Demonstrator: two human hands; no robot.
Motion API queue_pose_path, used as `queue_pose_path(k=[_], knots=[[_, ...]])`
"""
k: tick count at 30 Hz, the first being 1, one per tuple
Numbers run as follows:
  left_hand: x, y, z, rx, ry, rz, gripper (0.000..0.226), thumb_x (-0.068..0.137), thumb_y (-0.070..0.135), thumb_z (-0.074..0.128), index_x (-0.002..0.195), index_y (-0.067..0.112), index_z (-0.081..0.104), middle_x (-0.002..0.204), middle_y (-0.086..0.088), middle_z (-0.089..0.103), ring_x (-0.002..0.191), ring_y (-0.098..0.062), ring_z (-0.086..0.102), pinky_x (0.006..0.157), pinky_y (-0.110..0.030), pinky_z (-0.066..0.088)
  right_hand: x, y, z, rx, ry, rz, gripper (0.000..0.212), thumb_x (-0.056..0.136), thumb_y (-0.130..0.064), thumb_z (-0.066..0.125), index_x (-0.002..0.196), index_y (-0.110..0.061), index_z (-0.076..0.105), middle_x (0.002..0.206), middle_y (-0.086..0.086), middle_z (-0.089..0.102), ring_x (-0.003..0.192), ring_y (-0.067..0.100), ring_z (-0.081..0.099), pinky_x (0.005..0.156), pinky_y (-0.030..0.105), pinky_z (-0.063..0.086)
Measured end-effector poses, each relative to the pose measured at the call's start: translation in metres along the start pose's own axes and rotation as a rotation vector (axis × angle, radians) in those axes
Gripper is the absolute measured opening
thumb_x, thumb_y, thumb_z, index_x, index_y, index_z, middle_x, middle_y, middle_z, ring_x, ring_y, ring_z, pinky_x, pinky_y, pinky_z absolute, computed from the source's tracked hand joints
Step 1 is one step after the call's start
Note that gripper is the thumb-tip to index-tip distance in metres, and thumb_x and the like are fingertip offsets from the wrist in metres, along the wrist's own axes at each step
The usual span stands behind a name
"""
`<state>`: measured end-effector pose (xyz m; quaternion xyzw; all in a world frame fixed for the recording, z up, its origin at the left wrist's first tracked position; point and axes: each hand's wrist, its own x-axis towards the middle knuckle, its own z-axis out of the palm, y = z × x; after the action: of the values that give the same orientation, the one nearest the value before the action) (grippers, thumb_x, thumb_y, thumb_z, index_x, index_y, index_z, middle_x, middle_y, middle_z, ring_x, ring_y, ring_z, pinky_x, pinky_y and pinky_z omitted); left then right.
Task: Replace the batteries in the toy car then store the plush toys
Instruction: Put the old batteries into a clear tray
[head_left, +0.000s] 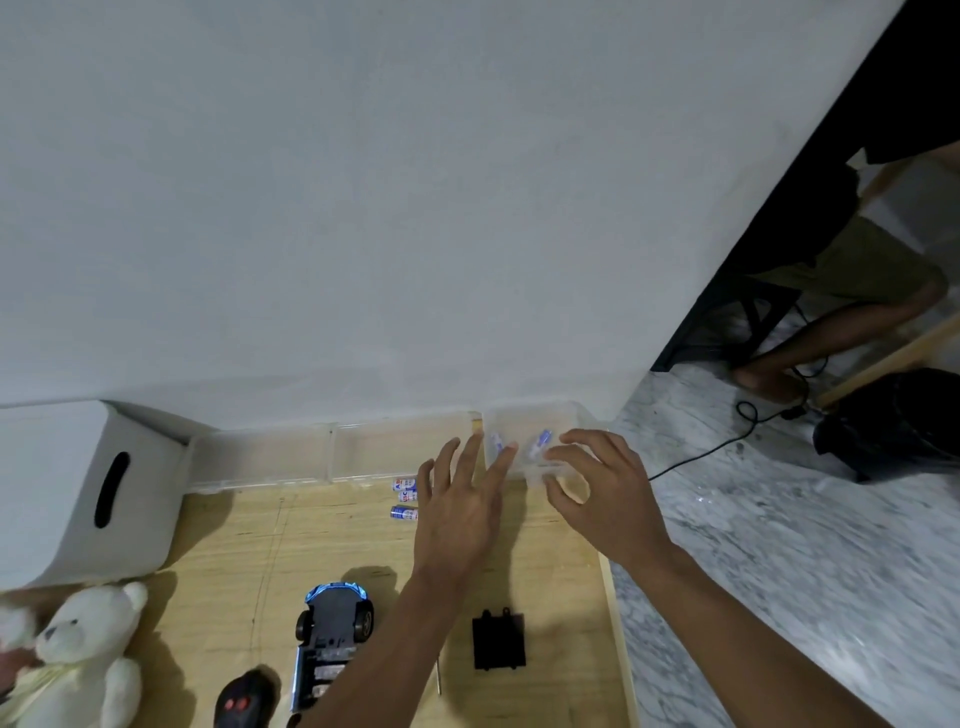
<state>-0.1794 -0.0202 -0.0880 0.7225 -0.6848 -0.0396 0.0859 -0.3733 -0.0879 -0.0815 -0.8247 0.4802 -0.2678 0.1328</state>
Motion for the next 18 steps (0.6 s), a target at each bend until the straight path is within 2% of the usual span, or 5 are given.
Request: queue_pose_path(k=[3, 10, 14, 16, 18], knots=[[-0.001, 0.004, 0.001, -0.001, -0.01, -0.023, 0.05, 0.1, 0.026, 0.039, 0.148, 0.036, 0.05, 0.149, -0.011, 0.055, 0.135, -0.04, 0.051, 0.102, -0.06, 0.047, 0.004, -0.005, 0.001, -0.094, -0.048, 0.024, 0.04, 0.074, -0.046, 0.082, 0.11, -0.033, 0.07, 0.116, -0.009, 0.06, 0.111, 0.018, 0.053, 0.091, 0.033, 0.043], [-0.005, 0.011, -0.004, -0.01, -0.073, -0.067, 0.06, 0.093, 0.018, 0.034, 0.149, 0.035, 0.049, 0.154, -0.012, 0.048, 0.137, -0.04, 0.048, 0.1, -0.058, 0.05, 0.004, -0.013, 0.008, -0.233, -0.041, 0.039, 0.035, 0.074, -0.034, 0.085, 0.105, -0.028, 0.07, 0.105, -0.002, 0.061, 0.099, 0.028, 0.056, 0.083, 0.042, 0.046], [-0.008, 0.01, -0.029, -0.136, -0.028, -0.008, 0.072, 0.091, 0.013, 0.059, 0.156, 0.034, 0.036, 0.164, -0.015, 0.032, 0.138, -0.039, 0.045, 0.106, -0.054, 0.048, 0.008, -0.028, 0.001, -0.382, -0.111, 0.091, 0.034, 0.077, -0.035, 0.077, 0.109, -0.028, 0.066, 0.113, 0.0, 0.058, 0.106, 0.028, 0.054, 0.095, 0.048, 0.04], [-0.02, -0.003, -0.054, -0.245, -0.033, 0.028, 0.081, 0.094, 0.019, 0.059, 0.162, 0.035, 0.018, 0.166, -0.013, 0.027, 0.142, -0.034, 0.039, 0.112, -0.05, 0.042, 0.009, -0.044, -0.003, -0.344, -0.112, 0.086, 0.032, 0.078, -0.033, 0.074, 0.108, -0.024, 0.066, 0.118, 0.003, 0.057, 0.109, 0.03, 0.054, 0.094, 0.048, 0.041], [-0.043, -0.026, -0.076, -0.359, 0.001, -0.038, 0.074, 0.095, 0.024, 0.056, 0.161, 0.033, 0.023, 0.159, -0.005, 0.037, 0.14, -0.027, 0.039, 0.111, -0.044, 0.041, 0.005, -0.064, 0.001, -0.212, -0.144, 0.019, 0.031, 0.08, -0.025, 0.074, 0.109, -0.021, 0.065, 0.113, 0.004, 0.059, 0.102, 0.03, 0.057, 0.083, 0.043, 0.046]])
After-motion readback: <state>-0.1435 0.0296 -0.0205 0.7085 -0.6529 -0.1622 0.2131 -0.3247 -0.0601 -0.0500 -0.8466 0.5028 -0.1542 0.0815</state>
